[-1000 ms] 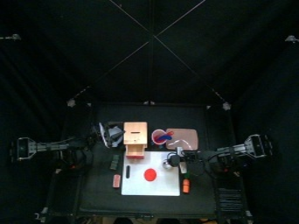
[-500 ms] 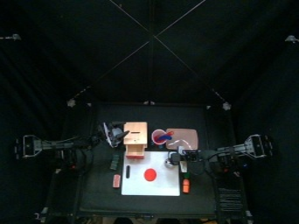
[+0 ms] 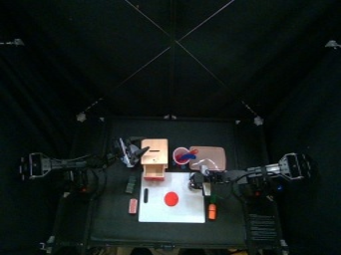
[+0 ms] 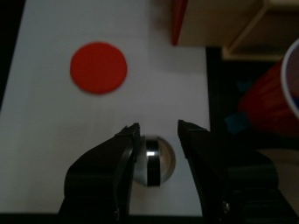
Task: Get the cutter from the drawer then cut the dough then place the extra dough in the bowl
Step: Shut the drawer
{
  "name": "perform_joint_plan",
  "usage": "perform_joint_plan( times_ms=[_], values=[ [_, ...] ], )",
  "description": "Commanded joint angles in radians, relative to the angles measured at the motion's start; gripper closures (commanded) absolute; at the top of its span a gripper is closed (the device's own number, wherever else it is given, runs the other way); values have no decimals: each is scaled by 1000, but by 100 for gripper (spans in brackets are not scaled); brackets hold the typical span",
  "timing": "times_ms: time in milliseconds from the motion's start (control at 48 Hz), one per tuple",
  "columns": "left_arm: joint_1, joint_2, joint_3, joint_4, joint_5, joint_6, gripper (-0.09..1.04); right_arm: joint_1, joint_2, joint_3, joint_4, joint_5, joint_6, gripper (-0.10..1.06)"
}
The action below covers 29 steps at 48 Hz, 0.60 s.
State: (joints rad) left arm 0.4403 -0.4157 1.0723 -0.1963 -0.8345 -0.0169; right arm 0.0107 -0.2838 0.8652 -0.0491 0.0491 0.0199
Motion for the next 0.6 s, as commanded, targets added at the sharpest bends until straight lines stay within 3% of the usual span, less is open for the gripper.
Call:
perform_joint_plan(
  times_ms=[21, 146, 250, 500, 604],
  values=[
    [35, 8, -71, -37, 137, 2, 2, 15, 54, -94, 52, -8, -3, 21],
    [77, 29, -155, 17, 425, 5, 2, 35, 132, -153, 67, -8, -6, 26],
    [97, 57, -221, 117, 615, 3, 2, 52, 204, -215, 69, -8, -5, 37],
    [144, 153, -377, 298, 986, 8, 6, 78, 344, -353, 66, -8, -8, 68],
    [149, 202, -440, 360, 1077, 14, 11, 83, 410, -419, 71, -8, -3, 74]
  ],
)
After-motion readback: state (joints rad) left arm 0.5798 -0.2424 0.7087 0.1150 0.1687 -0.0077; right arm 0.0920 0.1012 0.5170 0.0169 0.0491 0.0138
